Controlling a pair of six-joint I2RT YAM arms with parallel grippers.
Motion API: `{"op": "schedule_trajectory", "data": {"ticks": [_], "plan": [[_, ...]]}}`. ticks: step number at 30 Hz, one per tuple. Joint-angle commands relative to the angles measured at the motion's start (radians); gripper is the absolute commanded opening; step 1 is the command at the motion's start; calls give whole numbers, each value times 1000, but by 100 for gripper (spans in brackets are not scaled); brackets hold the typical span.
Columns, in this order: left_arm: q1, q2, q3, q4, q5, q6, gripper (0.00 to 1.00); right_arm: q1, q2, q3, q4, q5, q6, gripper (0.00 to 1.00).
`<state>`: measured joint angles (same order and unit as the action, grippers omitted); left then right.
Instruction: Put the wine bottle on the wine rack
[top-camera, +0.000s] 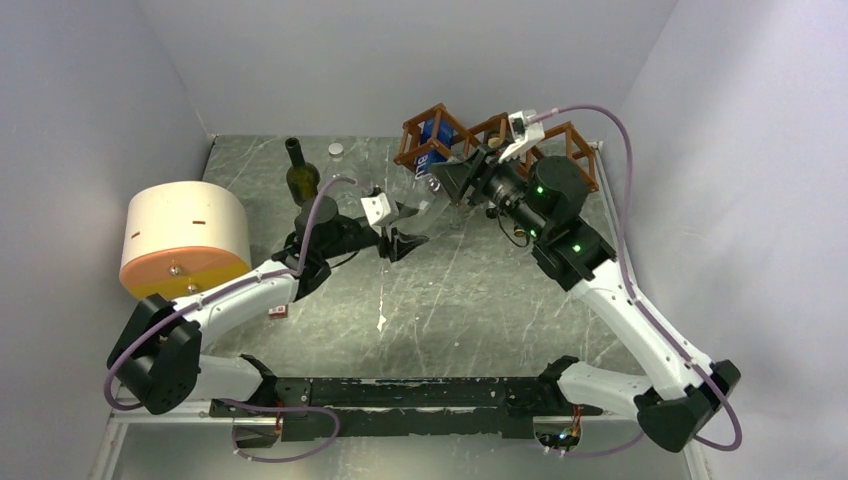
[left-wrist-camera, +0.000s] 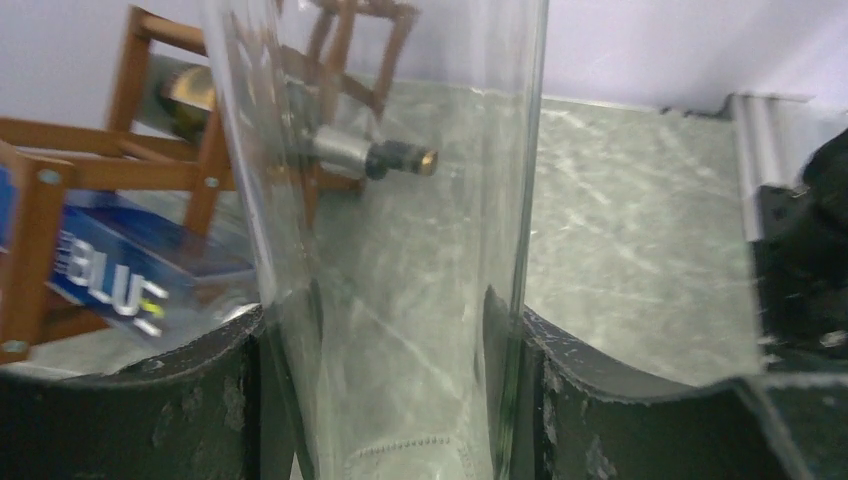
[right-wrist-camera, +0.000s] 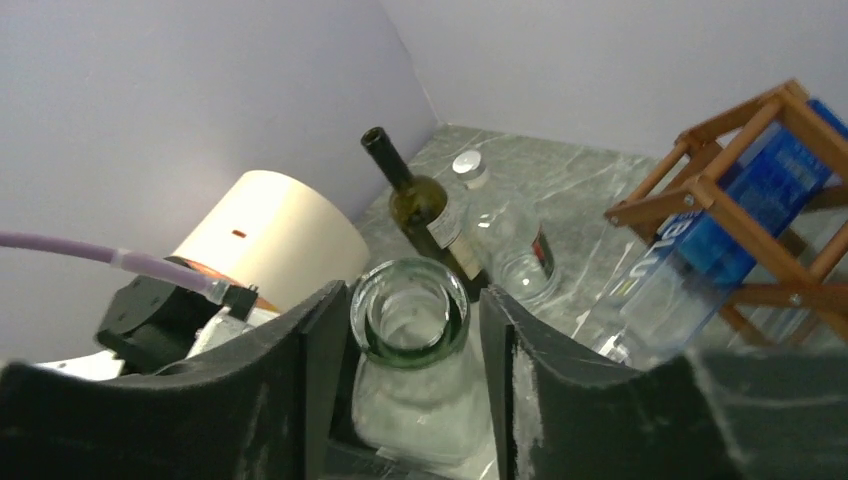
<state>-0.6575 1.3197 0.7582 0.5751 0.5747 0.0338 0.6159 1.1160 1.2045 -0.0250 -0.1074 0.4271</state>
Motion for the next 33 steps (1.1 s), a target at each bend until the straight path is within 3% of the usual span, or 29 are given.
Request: {"op": "schedule_trajectory", "data": {"ticks": [1,4,13,18,23,27,33], "plan": [[7,-43,47,-18,-72,301,7,10,-99,22,-143,28,11,61],[7,-42,102,-122,-108,459,7,12,-133,76,-287,102,-54,70],[6,-84,102,-60,-100,866,7,11,-111,291,-614,129,-242,74],[0,-75,182,-158,-70,1111,7,11,-46,353,-721,35,-301,74],[-10,-40,307,-366,-67,1365,7,11,-7,352,-761,-101,-341,74],[-17,-24,357,-450,-51,1476,7,13,22,359,-798,-140,-355,75],[-19,-32,316,-383,6,1529,7,12,23,303,-774,-183,-348,75]]}}
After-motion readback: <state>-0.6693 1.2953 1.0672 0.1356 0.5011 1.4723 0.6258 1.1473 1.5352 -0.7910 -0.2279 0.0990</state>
